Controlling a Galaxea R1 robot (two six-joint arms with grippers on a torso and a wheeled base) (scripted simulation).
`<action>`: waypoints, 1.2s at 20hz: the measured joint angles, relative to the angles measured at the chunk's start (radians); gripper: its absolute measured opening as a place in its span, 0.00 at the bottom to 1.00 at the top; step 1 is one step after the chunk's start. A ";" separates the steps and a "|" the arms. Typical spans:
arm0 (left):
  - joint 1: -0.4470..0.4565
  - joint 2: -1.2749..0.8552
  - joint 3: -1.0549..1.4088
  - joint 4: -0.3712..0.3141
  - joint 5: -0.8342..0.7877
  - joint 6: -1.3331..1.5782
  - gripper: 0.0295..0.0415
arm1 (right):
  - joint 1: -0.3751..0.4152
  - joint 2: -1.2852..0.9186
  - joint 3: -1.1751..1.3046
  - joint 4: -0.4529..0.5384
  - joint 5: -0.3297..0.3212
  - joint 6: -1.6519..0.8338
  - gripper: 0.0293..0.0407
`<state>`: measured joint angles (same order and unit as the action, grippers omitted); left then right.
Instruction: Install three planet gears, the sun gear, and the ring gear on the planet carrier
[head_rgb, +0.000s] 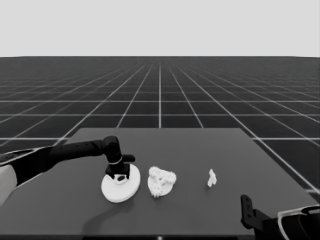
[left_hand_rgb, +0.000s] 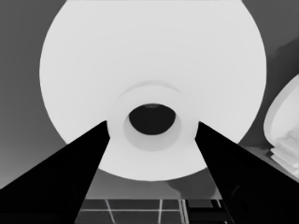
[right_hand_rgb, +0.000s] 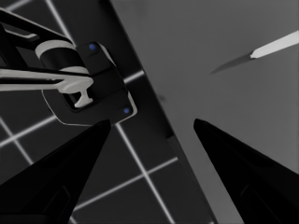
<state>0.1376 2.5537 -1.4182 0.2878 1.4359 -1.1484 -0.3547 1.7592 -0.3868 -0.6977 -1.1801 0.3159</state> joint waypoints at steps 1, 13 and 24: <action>0.000 0.000 0.000 0.000 0.000 0.000 0.44 | 0.000 0.000 0.000 0.000 0.000 0.000 0.81; -0.423 -0.041 0.112 -0.390 0.171 -0.051 0.44 | 0.000 0.000 0.000 0.000 0.000 0.000 0.81; -0.271 0.501 -0.217 -0.226 0.123 -0.264 0.44 | 0.000 0.000 0.000 0.000 0.000 0.000 0.81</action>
<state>-0.1334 3.0548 -1.6347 0.0618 1.5590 -1.4124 -0.3547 1.7592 -0.3868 -0.6977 -1.1801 0.3159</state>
